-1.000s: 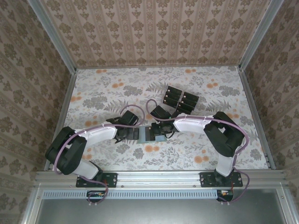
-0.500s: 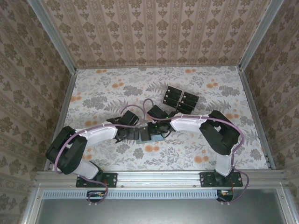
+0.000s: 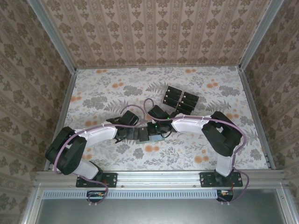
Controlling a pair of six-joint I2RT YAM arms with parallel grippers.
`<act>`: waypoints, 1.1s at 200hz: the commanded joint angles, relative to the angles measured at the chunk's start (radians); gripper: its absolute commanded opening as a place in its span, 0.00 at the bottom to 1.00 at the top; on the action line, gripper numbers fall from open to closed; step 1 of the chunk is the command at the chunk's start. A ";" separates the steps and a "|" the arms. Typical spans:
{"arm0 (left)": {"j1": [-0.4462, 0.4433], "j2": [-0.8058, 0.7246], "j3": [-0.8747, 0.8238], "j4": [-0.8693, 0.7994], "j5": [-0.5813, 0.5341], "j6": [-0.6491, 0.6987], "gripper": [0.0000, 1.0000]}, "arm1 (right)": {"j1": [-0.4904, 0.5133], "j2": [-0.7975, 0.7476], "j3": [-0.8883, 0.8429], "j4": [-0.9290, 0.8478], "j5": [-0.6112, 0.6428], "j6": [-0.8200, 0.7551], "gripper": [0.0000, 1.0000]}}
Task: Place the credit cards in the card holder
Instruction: Insert the credit card into the card slot.
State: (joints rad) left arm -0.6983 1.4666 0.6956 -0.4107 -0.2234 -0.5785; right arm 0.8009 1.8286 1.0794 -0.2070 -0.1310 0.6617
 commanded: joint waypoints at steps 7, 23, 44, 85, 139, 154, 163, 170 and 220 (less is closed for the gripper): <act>0.029 -0.055 0.021 -0.036 -0.015 0.033 1.00 | -0.036 -0.074 -0.077 0.012 0.019 0.010 0.12; 0.049 -0.079 0.025 -0.048 -0.011 0.043 1.00 | -0.046 -0.081 -0.115 0.022 0.019 0.013 0.13; 0.072 -0.107 0.028 -0.056 -0.005 0.056 1.00 | -0.049 -0.092 -0.154 0.033 0.021 0.031 0.12; 0.088 -0.124 0.033 -0.067 0.006 0.076 1.00 | -0.027 -0.153 -0.172 0.016 0.032 0.071 0.12; 0.085 -0.113 0.005 -0.057 0.020 0.068 1.00 | 0.036 -0.150 -0.067 -0.038 0.068 0.039 0.12; 0.085 -0.108 -0.007 -0.053 0.020 0.066 1.00 | 0.039 -0.119 -0.044 -0.035 0.058 0.032 0.12; 0.085 -0.103 -0.013 -0.048 0.019 0.065 1.00 | 0.041 -0.100 -0.034 -0.030 0.053 0.030 0.12; 0.085 -0.097 -0.015 -0.045 0.019 0.066 1.00 | 0.044 -0.088 -0.026 -0.026 0.049 0.030 0.12; 0.069 -0.057 -0.022 -0.036 0.001 0.069 1.00 | 0.047 -0.022 -0.007 -0.007 0.036 0.030 0.11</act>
State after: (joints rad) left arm -0.6212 1.3907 0.6846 -0.4419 -0.2089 -0.5259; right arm 0.8425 1.7721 1.0466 -0.2089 -0.0898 0.7063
